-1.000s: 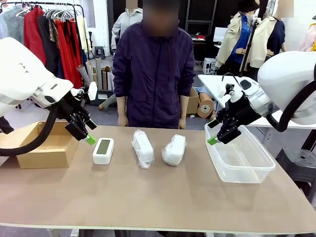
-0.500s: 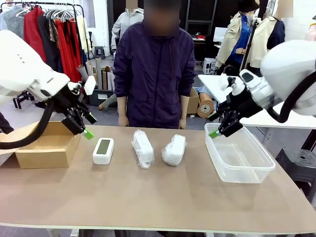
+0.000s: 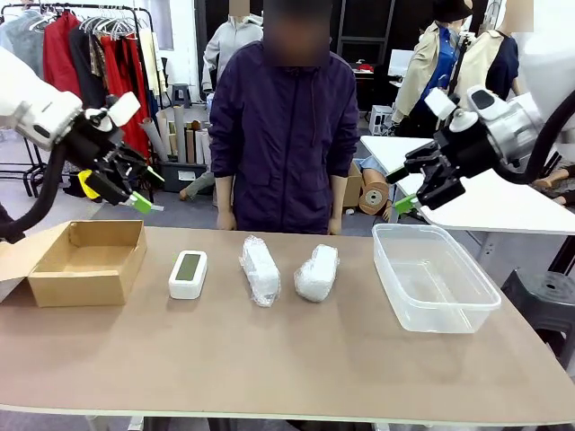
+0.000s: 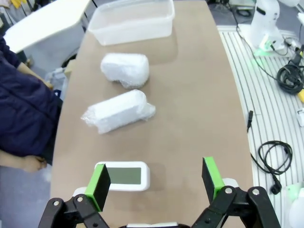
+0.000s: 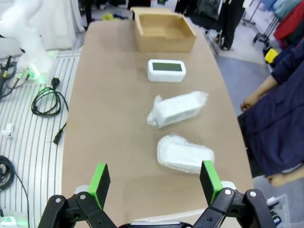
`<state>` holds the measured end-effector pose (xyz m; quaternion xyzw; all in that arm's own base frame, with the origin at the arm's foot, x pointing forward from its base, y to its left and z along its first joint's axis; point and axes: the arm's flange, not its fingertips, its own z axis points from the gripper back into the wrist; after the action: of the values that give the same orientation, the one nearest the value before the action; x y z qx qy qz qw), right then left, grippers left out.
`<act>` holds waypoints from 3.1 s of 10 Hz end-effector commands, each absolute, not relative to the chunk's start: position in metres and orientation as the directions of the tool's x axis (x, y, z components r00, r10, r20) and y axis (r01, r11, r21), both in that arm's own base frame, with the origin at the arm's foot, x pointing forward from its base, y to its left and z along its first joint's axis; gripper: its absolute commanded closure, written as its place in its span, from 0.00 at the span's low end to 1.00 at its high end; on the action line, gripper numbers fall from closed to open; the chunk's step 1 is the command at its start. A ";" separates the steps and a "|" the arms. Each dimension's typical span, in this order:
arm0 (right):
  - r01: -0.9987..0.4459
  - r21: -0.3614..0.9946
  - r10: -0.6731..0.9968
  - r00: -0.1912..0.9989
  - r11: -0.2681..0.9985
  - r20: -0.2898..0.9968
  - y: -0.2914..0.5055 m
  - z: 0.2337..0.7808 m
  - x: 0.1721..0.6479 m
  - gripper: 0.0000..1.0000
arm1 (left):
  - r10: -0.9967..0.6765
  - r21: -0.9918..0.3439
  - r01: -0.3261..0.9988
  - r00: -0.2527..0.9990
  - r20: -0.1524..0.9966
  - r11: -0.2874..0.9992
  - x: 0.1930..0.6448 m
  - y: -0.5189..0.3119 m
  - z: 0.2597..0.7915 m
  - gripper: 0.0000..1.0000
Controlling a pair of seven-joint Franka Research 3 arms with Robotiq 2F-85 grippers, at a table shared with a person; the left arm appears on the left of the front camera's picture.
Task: Separate and place wrapped and unwrapped clocks.
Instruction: Pick up the Digital clock indicated by the person.
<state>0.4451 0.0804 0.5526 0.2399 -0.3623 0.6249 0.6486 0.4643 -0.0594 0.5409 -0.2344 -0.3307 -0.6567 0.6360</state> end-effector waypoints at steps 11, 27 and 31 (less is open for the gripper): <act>-0.979 -0.152 0.588 -0.045 0.134 0.808 0.028 0.567 0.493 0.00 | -0.641 0.070 0.997 -0.028 0.767 0.039 0.513 -0.010 0.551 0.00; -0.978 -0.136 0.613 -0.011 0.157 0.790 0.026 0.564 0.487 0.00 | -0.656 0.067 0.996 -0.017 0.754 0.051 0.509 -0.009 0.549 0.00; -0.978 -0.136 0.613 -0.011 0.157 0.790 0.026 0.564 0.487 0.00 | -0.656 0.067 0.996 -0.017 0.754 0.051 0.509 -0.009 0.549 0.00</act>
<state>0.4874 0.0241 0.5642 0.2434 -0.3745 0.6024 0.6616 0.5103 -0.0097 0.5489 -0.2639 -0.3205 -0.6368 0.6496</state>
